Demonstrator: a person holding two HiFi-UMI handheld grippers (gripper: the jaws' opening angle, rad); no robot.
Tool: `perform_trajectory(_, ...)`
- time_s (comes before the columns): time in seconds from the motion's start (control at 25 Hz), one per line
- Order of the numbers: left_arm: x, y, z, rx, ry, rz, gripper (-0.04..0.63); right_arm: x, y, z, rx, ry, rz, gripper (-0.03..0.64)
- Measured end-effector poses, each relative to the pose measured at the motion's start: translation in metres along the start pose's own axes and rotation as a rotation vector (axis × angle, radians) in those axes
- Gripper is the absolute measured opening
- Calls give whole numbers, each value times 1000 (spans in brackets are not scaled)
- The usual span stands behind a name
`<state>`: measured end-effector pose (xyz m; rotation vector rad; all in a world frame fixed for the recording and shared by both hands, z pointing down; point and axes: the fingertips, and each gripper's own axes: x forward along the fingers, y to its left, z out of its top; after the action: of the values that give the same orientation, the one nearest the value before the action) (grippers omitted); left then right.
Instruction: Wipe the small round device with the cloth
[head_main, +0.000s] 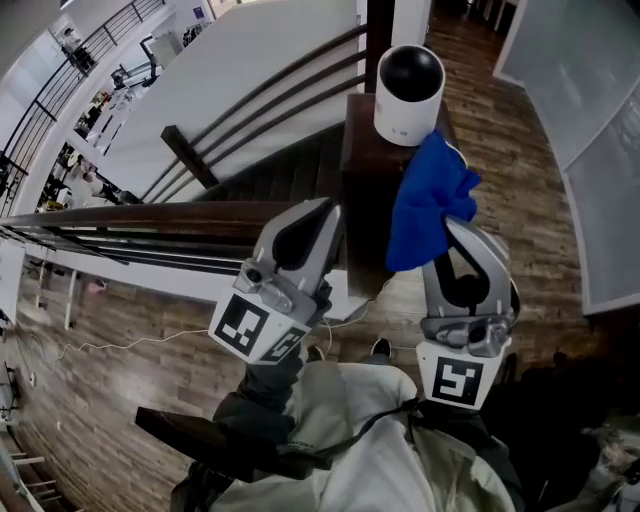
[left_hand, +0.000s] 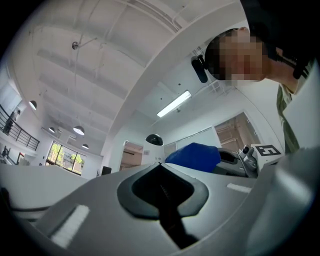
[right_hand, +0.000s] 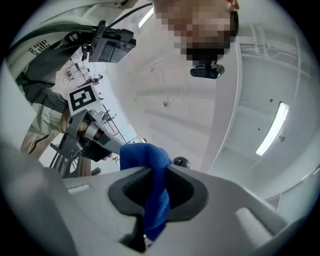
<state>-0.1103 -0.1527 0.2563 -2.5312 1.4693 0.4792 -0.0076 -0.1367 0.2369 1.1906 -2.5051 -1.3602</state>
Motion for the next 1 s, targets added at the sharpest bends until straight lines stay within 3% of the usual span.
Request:
perform_trajectory(0.48, -11, -9, -15, -71, 46, -97, 0, -17, 22, -7, 15, 163, -33, 57)
perform_trajectory(1.0, -12, -20, -21, -102, 58, -150, 0, -30, 33, -10, 44, 205, -52, 57)
